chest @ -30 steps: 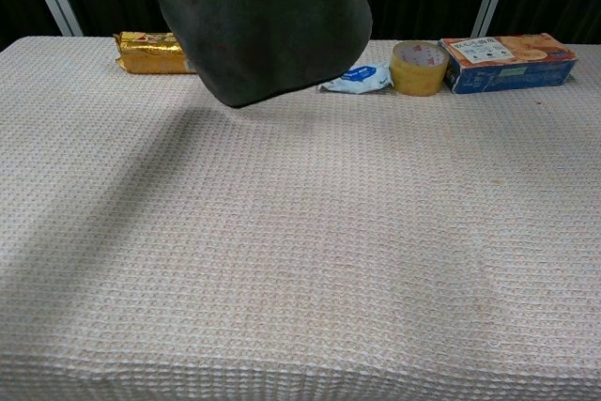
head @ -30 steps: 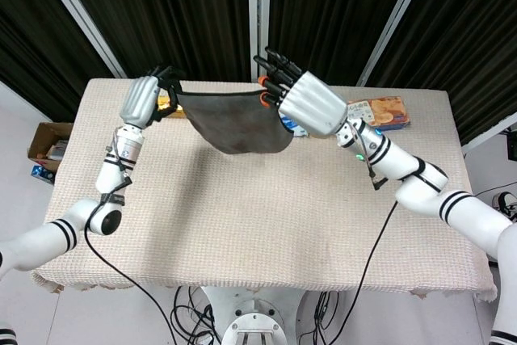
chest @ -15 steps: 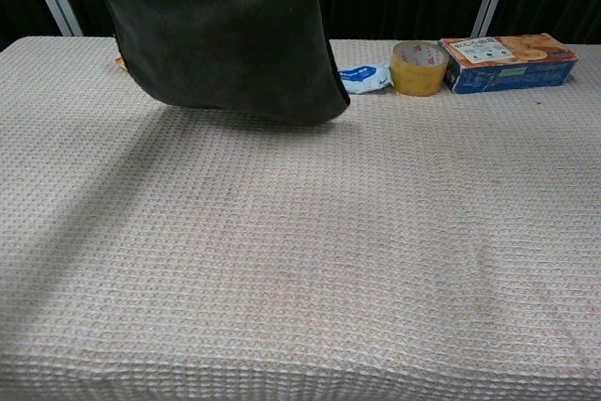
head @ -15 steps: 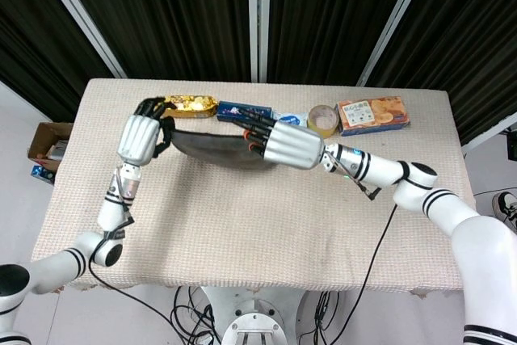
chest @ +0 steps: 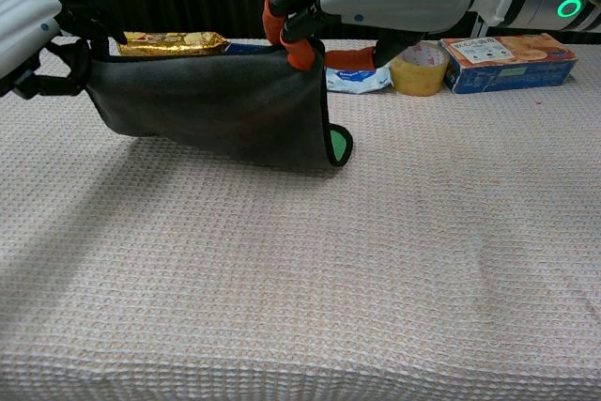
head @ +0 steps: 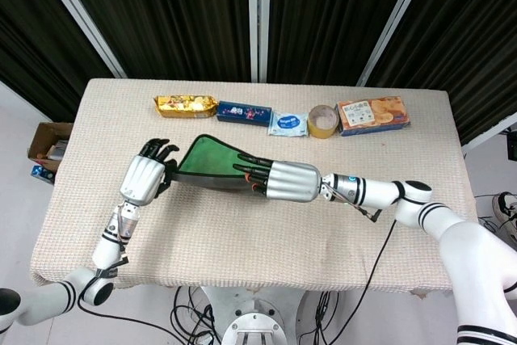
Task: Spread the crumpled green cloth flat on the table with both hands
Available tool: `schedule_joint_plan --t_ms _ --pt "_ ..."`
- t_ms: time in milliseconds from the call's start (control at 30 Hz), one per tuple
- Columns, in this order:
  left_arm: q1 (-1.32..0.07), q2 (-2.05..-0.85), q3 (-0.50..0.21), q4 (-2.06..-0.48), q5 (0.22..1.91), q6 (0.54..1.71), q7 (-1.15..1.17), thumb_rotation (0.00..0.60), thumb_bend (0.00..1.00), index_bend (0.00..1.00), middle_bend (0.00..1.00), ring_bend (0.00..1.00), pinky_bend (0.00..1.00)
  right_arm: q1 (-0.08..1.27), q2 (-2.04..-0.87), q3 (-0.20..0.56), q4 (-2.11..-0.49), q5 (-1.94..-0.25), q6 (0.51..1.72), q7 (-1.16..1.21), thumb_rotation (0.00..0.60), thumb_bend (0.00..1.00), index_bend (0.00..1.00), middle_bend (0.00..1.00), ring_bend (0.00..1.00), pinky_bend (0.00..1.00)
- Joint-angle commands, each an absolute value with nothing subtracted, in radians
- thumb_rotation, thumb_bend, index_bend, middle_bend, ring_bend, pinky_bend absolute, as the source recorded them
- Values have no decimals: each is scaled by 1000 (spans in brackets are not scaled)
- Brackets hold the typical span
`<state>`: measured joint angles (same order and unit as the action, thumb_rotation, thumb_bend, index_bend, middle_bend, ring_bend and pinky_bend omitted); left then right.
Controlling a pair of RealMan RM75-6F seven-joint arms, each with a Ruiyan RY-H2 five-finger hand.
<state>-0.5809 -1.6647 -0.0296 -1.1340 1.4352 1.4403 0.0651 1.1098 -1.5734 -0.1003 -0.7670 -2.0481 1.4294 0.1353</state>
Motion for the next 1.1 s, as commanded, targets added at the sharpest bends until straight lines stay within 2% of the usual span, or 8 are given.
schedule_joint_plan --t_ms 33,300,433,533,667,800,900,1100 --pt "-565 -1669 -15 -1137 1451 1436 78 600 596 688 296 190 197 1106 -1584 -111 -765 -2052 1425 131 600 498 766 320 20 0" --pt "-534 -1653 11 -1167 1484 1409 125 600 585 605 271 189 195 1111 -1613 -144 -765 -2071 1406 117 600 492 754 307 20 0" --pt "-522 -1634 19 -1201 1489 1385 161 600 573 555 250 189 195 1117 -1634 -151 -775 -2079 1399 102 600 444 683 282 19 0" --pt "-513 -1609 24 -1246 1477 1354 202 600 544 474 216 189 194 1115 -1649 -150 -793 -2073 1389 90 600 278 539 244 7 0" --pt "-499 -1578 24 -1310 1464 1337 257 600 469 311 170 181 188 1100 -1659 -137 -836 -2048 1376 49 600 39 233 161 0 0" --pt "-484 -1550 18 -1372 1445 1326 313 600 349 185 125 158 180 1082 -1651 -118 -891 -2020 1371 13 600 0 7 84 0 0" --pt "-474 -1530 10 -1419 1423 1317 358 600 277 137 98 147 178 1066 -1633 -100 -943 -1995 1373 -14 600 0 0 52 0 0" --pt "-458 -1468 -18 -1520 1366 1304 425 600 249 125 91 144 177 1038 -1565 -75 -1066 -1963 1379 -58 600 0 0 45 0 0"
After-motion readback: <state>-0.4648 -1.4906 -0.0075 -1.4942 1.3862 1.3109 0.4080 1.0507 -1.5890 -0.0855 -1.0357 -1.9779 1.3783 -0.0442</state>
